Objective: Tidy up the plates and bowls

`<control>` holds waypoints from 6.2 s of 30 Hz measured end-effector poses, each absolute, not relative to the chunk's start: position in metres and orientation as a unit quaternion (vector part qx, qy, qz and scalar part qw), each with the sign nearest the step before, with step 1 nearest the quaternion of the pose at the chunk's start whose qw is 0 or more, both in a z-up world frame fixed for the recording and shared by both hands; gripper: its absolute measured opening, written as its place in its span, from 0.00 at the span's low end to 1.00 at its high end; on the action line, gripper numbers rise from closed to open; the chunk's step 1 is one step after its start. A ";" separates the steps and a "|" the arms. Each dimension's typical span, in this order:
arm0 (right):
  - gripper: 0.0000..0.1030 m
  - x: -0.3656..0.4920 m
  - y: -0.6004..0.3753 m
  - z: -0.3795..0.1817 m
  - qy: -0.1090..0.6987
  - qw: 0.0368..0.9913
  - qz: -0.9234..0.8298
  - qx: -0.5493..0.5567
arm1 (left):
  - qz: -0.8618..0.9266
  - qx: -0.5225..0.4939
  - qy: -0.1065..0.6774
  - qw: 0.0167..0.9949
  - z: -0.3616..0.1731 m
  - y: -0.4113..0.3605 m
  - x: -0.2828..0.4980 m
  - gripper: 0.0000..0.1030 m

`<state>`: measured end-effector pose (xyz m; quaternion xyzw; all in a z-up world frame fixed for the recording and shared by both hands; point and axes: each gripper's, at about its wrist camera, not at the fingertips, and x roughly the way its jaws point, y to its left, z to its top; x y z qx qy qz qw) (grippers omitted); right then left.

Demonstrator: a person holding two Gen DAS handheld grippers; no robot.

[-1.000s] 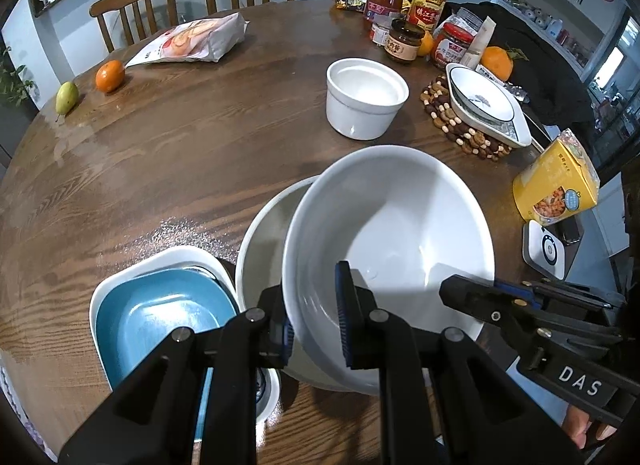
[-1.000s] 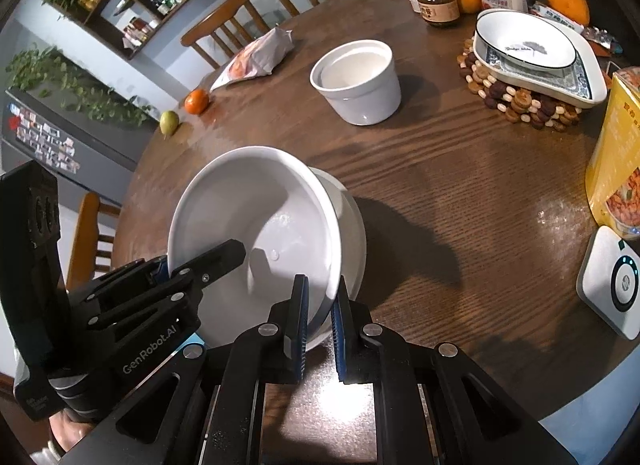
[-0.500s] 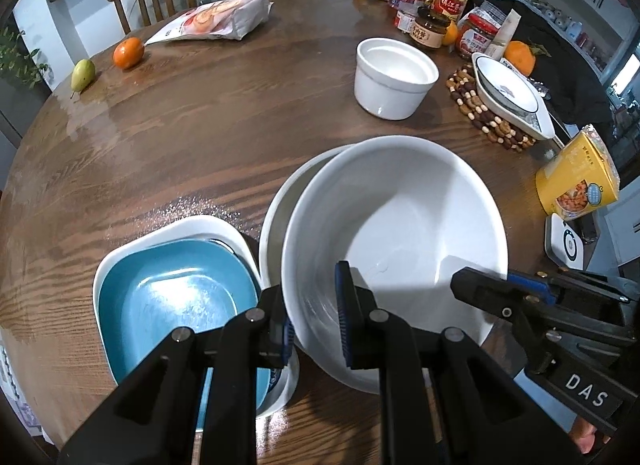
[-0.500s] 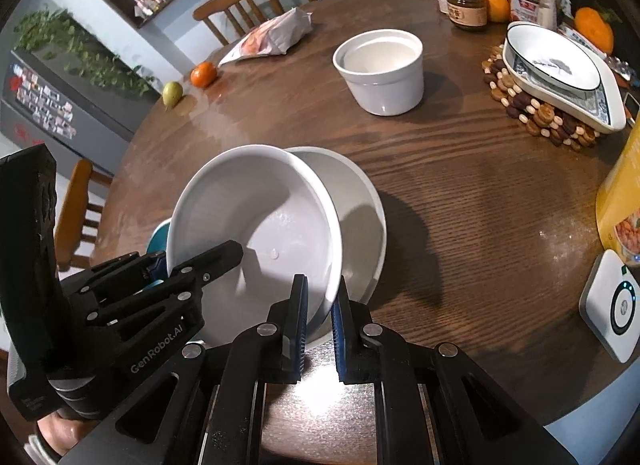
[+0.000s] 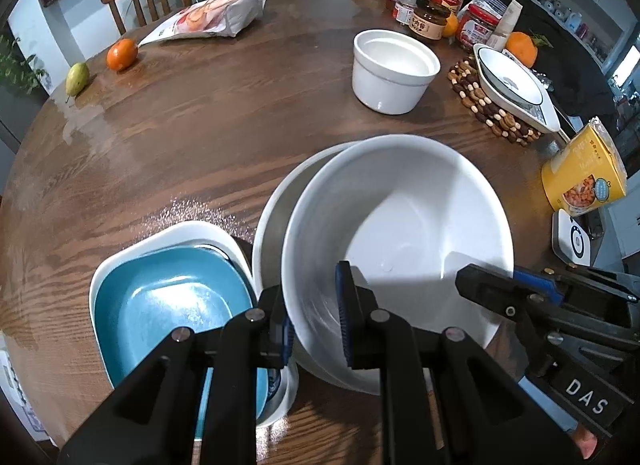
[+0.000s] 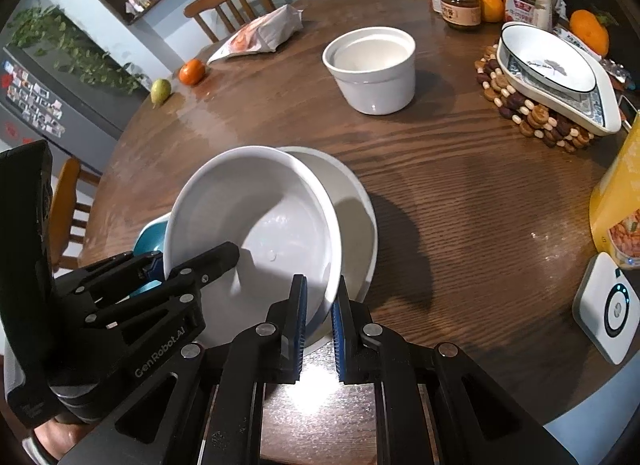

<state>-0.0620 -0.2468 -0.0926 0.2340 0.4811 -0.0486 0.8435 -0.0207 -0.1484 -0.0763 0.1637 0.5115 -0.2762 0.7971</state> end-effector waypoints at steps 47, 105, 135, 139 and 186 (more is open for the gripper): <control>0.41 -0.072 -0.270 -0.053 0.430 0.868 -0.136 0.207 | -0.284 0.127 0.473 0.824 -0.029 -0.142 -0.006 0.74; 0.84 -0.047 -0.340 0.035 0.329 0.903 -0.187 0.205 | -0.286 0.130 0.373 0.873 0.073 -0.218 0.055 0.99; 0.68 0.042 -0.369 -0.041 0.425 0.871 -0.141 0.204 | -0.247 0.185 0.479 0.822 -0.053 -0.269 0.101 0.95; 0.61 0.052 -0.368 -0.047 0.435 0.869 -0.131 0.196 | -0.248 0.190 0.485 0.816 -0.060 -0.275 0.101 0.88; 0.28 0.087 -0.368 -0.083 0.483 0.847 -0.091 0.206 | -0.287 0.181 0.521 0.783 -0.089 -0.297 0.112 0.28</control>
